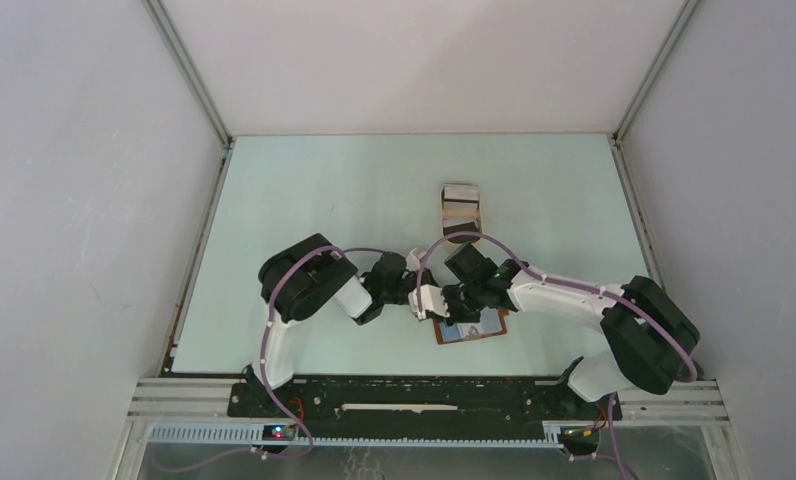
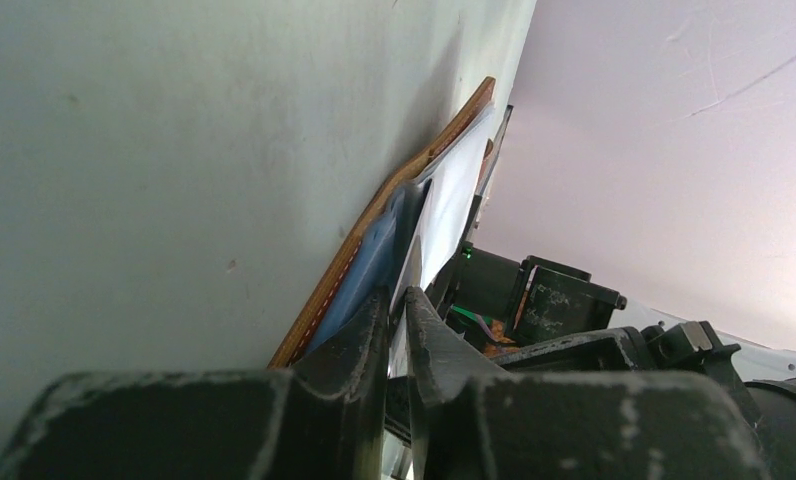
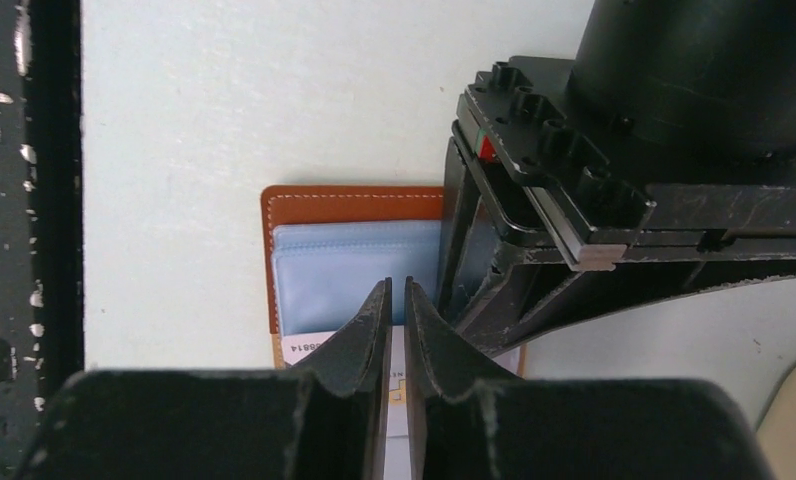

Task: Put the credit cards into the card holder
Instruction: Insert the credit card into the card holder.

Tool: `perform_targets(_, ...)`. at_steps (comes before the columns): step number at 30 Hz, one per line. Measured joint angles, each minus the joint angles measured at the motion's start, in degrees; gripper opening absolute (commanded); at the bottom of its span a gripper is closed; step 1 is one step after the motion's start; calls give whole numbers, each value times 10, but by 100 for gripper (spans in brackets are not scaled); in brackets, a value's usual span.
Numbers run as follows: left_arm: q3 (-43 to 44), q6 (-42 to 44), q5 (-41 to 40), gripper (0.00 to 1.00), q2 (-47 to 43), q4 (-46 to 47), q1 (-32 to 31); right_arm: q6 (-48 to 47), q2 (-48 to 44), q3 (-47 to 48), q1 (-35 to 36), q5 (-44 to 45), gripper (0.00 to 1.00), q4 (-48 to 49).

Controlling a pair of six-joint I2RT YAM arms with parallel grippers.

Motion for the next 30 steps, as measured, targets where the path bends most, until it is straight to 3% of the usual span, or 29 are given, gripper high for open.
perform_targets(30, 8, -2, 14, 29, 8, 7, 3, -5, 8, -2, -9, 70, 14, -12)
